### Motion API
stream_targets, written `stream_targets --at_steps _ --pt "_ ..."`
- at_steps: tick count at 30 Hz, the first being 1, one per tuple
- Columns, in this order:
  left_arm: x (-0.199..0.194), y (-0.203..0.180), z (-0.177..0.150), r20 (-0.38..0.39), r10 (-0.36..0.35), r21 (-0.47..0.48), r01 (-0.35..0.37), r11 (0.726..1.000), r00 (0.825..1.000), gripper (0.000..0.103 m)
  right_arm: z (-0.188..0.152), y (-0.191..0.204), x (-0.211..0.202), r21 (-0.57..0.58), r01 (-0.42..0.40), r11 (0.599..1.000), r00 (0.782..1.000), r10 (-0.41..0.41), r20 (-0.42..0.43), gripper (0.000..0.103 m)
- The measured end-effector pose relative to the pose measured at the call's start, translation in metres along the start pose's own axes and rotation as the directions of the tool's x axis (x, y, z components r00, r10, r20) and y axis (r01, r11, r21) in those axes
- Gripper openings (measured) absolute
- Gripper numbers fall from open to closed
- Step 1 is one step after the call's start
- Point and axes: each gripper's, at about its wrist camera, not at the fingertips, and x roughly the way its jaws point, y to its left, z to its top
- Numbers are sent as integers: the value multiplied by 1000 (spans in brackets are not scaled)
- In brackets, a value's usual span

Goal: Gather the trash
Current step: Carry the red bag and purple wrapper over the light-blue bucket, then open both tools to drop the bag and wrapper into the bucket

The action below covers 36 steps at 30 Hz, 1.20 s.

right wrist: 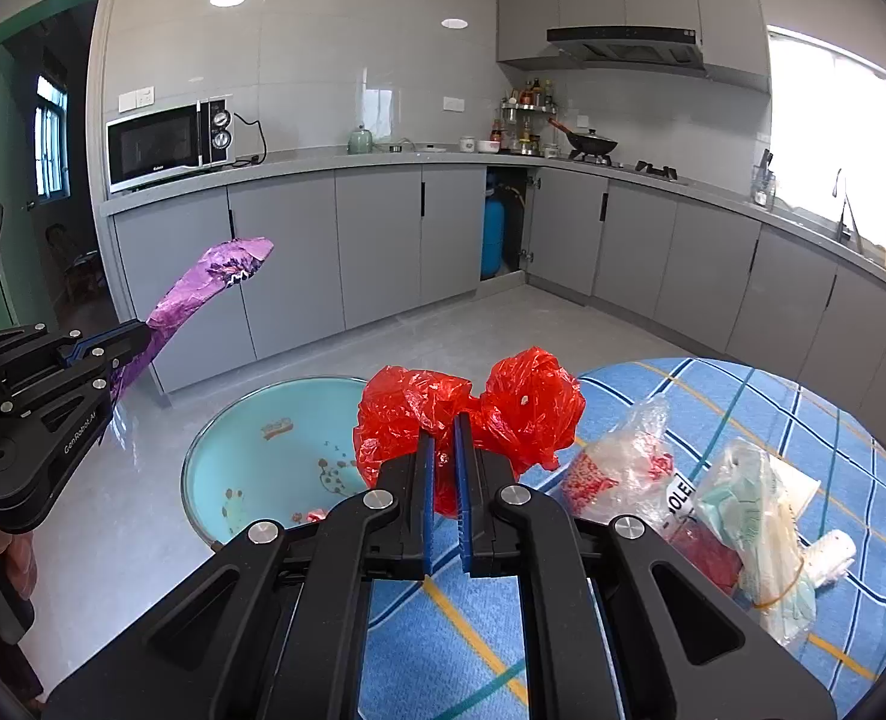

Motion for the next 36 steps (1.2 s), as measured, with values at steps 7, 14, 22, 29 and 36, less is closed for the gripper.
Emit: stream_targets --at_steps 7,14,22,29,36 --pt "7 -1 -2 -13 39 9 -39 999 999 1 0 5 10 -5 -13 1000 1000 13 -11 7" --pt "13 0 -5 -24 44 10 -43 999 999 1 1 9 21 -12 -28 1000 999 28 -24 7" --pt "19 7 -7 -42 37 -1 -38 999 998 1 2 19 35 -19 -51 999 998 50 -43 7" --pt "23 5 -9 -52 21 0 -21 1000 998 2 1 25 47 -30 -76 997 996 74 -55 7" --pt "24 3 -9 -58 16 10 -16 1000 998 6 6 25 59 -23 -85 996 996 84 -36 22"
